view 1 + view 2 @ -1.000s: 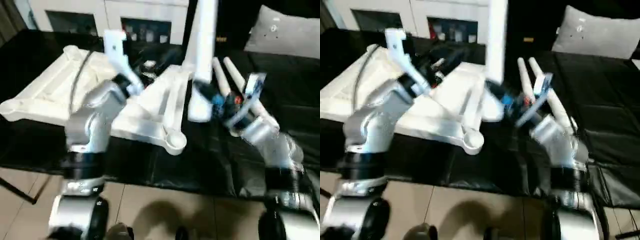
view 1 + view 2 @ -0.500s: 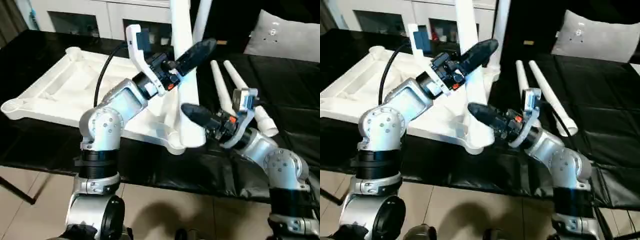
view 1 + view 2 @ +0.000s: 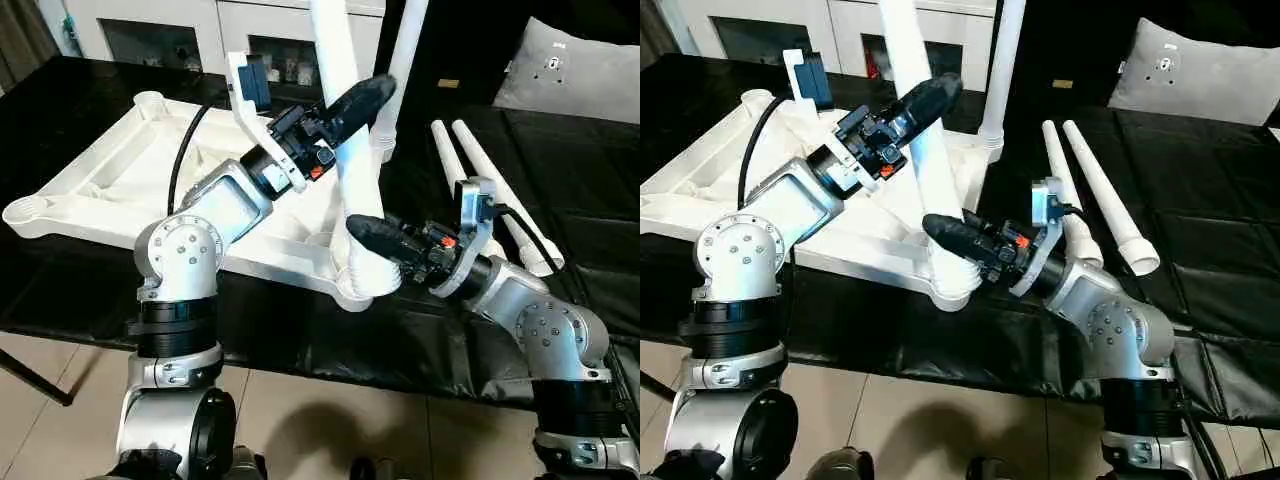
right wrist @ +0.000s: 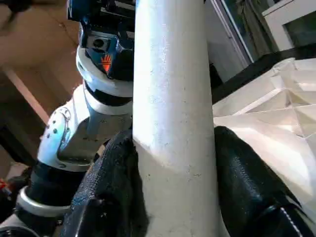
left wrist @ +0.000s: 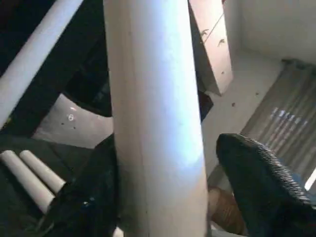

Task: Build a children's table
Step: Pick table leg

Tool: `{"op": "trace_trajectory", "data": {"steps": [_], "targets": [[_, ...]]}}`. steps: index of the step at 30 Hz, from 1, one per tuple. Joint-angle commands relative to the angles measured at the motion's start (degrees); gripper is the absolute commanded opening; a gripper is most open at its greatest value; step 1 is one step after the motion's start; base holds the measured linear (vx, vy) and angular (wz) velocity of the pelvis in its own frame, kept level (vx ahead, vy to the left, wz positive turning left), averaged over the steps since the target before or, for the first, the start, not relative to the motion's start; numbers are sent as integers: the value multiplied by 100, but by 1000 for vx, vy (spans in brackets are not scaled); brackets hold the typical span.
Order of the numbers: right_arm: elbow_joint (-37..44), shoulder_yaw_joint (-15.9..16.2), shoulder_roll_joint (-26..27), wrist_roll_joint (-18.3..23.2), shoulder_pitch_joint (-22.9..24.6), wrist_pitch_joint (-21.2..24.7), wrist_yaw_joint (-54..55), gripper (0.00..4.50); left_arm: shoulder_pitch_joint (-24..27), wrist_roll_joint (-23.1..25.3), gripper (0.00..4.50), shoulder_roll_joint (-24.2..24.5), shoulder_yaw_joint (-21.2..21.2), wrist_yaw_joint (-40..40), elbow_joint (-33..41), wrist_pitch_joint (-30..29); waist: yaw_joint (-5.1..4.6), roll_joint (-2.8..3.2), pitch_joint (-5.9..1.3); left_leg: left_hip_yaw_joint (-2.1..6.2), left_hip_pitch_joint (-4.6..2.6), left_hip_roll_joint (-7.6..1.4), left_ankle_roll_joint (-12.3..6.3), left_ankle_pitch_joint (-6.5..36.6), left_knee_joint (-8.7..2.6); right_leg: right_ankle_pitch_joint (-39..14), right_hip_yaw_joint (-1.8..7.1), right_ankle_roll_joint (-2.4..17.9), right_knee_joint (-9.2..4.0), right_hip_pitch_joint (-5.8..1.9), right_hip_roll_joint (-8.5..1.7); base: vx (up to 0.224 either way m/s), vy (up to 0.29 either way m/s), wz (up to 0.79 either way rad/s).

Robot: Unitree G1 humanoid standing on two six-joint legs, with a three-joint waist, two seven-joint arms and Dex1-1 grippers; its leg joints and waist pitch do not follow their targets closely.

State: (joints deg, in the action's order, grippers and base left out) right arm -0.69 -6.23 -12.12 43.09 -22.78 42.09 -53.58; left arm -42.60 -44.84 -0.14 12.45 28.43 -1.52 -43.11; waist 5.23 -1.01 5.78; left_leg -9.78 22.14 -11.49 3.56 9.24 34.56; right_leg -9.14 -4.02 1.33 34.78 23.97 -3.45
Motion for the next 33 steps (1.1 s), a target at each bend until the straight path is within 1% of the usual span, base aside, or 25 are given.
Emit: {"op": "trace_trajectory", "data": {"steps": [1,3,4,6,9,11,12,14,15,16,17,19,20,21,23,26,29,31,32,33], "targets": [[-104,-52,-118,-176,33,-54,276,189,12,60,297,33,-184,21,28,81,18,-49,-531,21,-76,-95,-92,948,-362,-2187,218,489,-524,-352,-394,0,0,0],[-105,-51,-129,-183,22,-80,291,189,18,63,283,48,-189,-27,1,52,20,-56,-532,18,-78,-95,-87,958,-363,-2230,218,465,-527,-355,-395,0,0,0],[-101,-53,-133,-183,18,-81,295,189,22,65,266,51,-192,-41,-4,42,23,-54,-535,19,-76,-94,-84,942,-362,-2218,219,465,-524,-357,-395,0,0,0],[-88,-51,-146,-178,9,-81,300,189,32,65,253,48,-187,-102,-15,19,23,-62,-549,17,-73,-101,-89,907,-359,-2095,221,518,-509,-360,-396,0,0,0],[-86,-38,-165,-193,-6,-108,314,189,41,138,228,45,-189,-168,-25,33,23,-53,-555,14,-75,-104,-104,865,-353,-1944,226,596,-488,-361,-393,0,0,0],[-79,-24,-176,-220,-16,-125,316,189,45,213,221,66,-231,-154,-20,89,22,-57,-558,13,-74,-105,-108,842,-350,-1888,227,608,-481,-366,-391,0,0,0],[-65,-19,-178,-236,-23,-136,327,189,50,274,203,89,-271,-151,-10,119,26,-59,-563,13,-75,-106,-113,834,-350,-1879,227,620,-482,-370,-394,0,0,0],[-51,1,-188,-283,-32,-170,354,189,51,336,193,117,-317,-155,-7,147,27,-61,-564,14,-75,-108,-106,836,-351,-1875,228,623,-477,-369,-398,0,0,0],[-35,145,-258,-561,-83,-333,462,189,28,608,193,278,-577,-121,69,256,30,-66,-569,22,-73,-113,-74,812,-355,-1912,228,570,-473,-367,-397,0,0,0],[-38,160,-266,-587,-90,-347,472,189,25,635,192,296,-608,-115,81,269,28,-61,-573,19,-81,-113,-72,802,-354,-1903,232,561,-468,-367,-397,0,0,0],[-41,181,-277,-625,-100,-367,486,224,19,675,191,323,-653,-105,99,287,22,-63,-569,11,-76,-105,-75,808,-350,-1893,237,563,-470,-366,-393,0,0,0],[-94,322,-388,-889,-222,-355,658,259,-2,856,185,436,-927,31,279,354,18,-71,-569,15,-82,-113,-46,810,-353,-1922,238,567,-465,-362,-399,0,0,0],[-85,335,-404,-877,-251,-308,651,259,-7,863,185,450,-976,78,333,344,14,-68,-564,26,-85,-126,-23,802,-363,-1931,238,568,-460,-355,-398,0,0,0],[-58,355,-431,-867,-273,-262,630,265,-14,857,185,455,-1008,114,369,328,13,-68,-565,13,-80,-110,-20,787,-350,-1896,241,584,-452,-365,-395,0,0,0],[-34,388,-469,-873,-296,-227,610,294,-18,868,180,472,-1055,171,400,329,10,-67,-557,1,-78,-101,-49,827,-345,-1929,246,590,-460,-368,-395,0,0,0],[4,606,-733,-1007,-415,-184,374,312,-29,906,178,674,-1376,590,532,335,20,-69,-560,3,-81,-106,-66,790,-343,-1867,250,592,-451,-364,-387,0,0,0],[-19,684,-845,-1032,-458,-186,184,345,-34,843,178,745,-1465,744,584,285,12,-71,-548,0,-80,-106,-66,846,-341,-1892,250,622,-449,-362,-390,0,0,0],[-39,875,-1070,-1045,-523,-206,-192,347,-44,794,178,862,-1599,958,647,190,16,-82,-546,-1,-84,-109,-76,856,-337,-1884,252,657,-445,-366,-388,0,0,0],[-39,875,-1070,-1045,-523,-206,-192,347,-44,794,178,862,-1599,958,647,190,19,-78,-544,-1,-88,-108,-85,860,-335,-1884,251,664,-444,-362,-387,0,0,0],[-32,945,-1152,-1042,-541,-208,-328,347,-48,801,178,884,-1627,1006,659,165,17,-80,-543,-5,-78,-104,-101,875,-331,-1887,251,669,-448,-366,-385,0,0,0]]}}
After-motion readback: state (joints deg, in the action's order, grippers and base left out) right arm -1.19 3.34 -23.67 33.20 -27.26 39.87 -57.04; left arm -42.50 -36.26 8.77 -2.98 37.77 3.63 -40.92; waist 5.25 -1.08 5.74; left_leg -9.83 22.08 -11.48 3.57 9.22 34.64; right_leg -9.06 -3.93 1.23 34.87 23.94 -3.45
